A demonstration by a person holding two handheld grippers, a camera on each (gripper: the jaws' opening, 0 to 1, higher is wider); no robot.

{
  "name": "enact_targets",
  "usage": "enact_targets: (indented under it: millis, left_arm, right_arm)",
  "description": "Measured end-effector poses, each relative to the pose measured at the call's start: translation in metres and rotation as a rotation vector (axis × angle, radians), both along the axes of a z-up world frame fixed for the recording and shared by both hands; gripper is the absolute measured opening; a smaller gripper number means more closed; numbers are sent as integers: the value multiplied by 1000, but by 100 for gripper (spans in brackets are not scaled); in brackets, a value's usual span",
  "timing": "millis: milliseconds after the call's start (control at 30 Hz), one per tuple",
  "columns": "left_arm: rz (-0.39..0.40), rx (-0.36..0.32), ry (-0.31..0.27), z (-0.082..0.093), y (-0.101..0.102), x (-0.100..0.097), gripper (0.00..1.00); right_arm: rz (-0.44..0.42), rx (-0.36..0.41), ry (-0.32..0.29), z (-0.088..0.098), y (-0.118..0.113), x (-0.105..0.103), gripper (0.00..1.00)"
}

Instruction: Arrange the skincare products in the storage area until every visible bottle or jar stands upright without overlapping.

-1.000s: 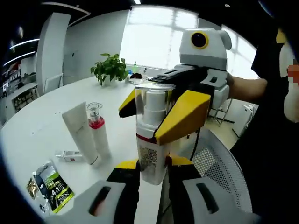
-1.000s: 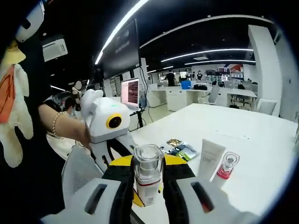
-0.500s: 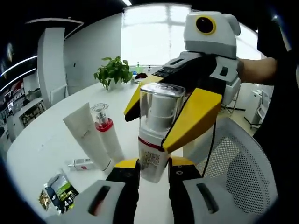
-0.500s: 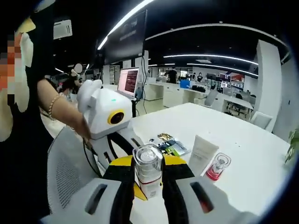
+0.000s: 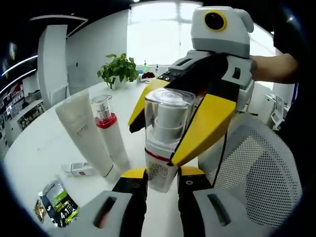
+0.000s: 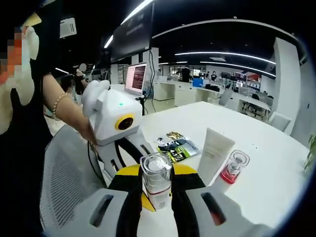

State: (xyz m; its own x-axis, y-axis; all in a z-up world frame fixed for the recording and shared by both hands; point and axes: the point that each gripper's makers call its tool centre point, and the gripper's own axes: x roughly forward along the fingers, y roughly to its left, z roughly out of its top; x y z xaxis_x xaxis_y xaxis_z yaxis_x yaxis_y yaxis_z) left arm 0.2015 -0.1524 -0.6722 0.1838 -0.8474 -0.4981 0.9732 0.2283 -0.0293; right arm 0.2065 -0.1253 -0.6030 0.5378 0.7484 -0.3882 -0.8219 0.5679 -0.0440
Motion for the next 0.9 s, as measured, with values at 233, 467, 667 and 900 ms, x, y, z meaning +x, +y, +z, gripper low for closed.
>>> enact_targets:
  millis: [233,467,667,900]
  left_arm:
    - [-17,24,14,-18,-2,4,20]
    - [-39,56,6,-33,-4,8,19]
    - [-48,61,-2,-40,-7,10,19]
    - [-56,76,-6,-44,-11,8,19]
  right_arm:
    - [4,9,37,-19,-2,6,21]
    - [4,3,44,-33,0,9,21]
    - [-2,-10,44,-41,-2,11,21]
    - [4,-30,59,-50,-4,11,21]
